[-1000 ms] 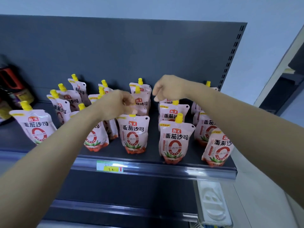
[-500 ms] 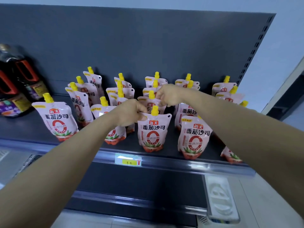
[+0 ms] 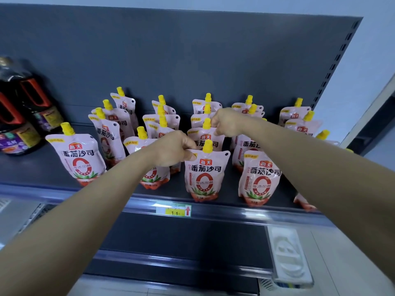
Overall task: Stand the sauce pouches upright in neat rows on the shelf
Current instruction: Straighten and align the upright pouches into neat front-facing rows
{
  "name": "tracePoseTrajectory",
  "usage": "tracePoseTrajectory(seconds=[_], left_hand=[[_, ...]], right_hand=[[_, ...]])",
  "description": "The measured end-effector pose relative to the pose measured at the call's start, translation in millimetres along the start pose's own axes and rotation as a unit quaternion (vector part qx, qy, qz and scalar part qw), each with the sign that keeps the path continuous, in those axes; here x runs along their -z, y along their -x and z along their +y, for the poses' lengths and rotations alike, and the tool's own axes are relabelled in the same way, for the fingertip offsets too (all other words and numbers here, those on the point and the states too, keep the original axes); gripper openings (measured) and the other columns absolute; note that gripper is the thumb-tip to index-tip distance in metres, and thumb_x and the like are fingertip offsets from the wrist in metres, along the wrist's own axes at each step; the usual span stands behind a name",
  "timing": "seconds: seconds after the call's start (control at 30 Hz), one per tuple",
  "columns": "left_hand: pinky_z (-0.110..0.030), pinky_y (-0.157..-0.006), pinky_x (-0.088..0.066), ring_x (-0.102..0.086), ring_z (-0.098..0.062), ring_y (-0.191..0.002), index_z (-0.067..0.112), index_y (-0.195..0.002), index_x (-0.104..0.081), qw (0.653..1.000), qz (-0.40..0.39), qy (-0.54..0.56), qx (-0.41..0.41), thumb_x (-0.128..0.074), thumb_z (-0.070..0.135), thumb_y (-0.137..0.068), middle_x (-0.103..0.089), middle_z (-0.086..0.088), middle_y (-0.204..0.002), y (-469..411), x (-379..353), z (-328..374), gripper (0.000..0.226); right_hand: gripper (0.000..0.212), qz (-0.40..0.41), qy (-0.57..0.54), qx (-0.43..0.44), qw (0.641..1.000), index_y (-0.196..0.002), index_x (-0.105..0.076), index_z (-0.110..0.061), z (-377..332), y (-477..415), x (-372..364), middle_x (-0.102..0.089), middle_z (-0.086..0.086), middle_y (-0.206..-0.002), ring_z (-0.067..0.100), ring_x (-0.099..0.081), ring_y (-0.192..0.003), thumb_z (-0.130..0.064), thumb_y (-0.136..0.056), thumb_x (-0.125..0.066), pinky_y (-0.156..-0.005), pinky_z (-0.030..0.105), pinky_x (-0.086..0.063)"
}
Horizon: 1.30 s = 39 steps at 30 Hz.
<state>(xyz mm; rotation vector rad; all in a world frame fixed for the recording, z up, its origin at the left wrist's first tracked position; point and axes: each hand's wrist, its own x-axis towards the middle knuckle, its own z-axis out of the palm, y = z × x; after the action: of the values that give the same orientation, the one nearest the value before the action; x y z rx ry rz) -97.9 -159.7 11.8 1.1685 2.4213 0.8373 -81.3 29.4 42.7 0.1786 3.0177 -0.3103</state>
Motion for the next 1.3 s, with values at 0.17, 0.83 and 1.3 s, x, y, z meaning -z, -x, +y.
tracePoseTrajectory(seconds=[0.17,0.83,1.3], left_hand=[[-0.035,-0.075,-0.047,-0.056,-0.017,-0.074,0.002,-0.08,-0.07,1.0,-0.006,-0.008,-0.004,-0.064,0.008,-0.084,-0.068,-0.02,-0.083,-0.5,0.6,-0.4,0.009],[-0.019,-0.083,-0.048,-0.063,-0.011,-0.089,0.009,-0.097,-0.07,0.991,0.107,0.077,-0.024,-0.066,0.015,-0.083,-0.07,0.001,-0.093,-18.4,45.6,16.3,0.016],[-0.008,-0.05,-0.033,-0.05,-0.001,-0.06,0.016,-0.08,-0.066,0.994,0.021,-0.102,0.033,-0.072,0.015,-0.077,-0.056,0.013,-0.066,-83.9,29.9,4.1,0.007]], right_hand=[[0.02,-0.008,0.023,0.0,1.0,-0.093,-0.064,0.01,-1.7,3.5,-0.4,-0.047,0.012,-0.079,0.023,-0.044,-0.077,-0.009,-0.089,-0.061,-0.071,0.034,-0.044],[0.029,0.032,-0.026,-0.016,0.999,-0.117,-0.066,-0.009,26.0,1.7,57.5,-0.068,0.008,-0.117,0.024,-0.062,-0.11,-0.009,-0.089,-0.059,-0.099,0.032,-0.046],[0.035,-0.055,0.011,0.045,0.997,-0.119,-0.065,-0.008,30.5,-67.2,46.4,-0.066,0.01,-0.121,0.027,-0.059,-0.114,-0.008,-0.084,-0.066,-0.097,0.033,-0.047]])
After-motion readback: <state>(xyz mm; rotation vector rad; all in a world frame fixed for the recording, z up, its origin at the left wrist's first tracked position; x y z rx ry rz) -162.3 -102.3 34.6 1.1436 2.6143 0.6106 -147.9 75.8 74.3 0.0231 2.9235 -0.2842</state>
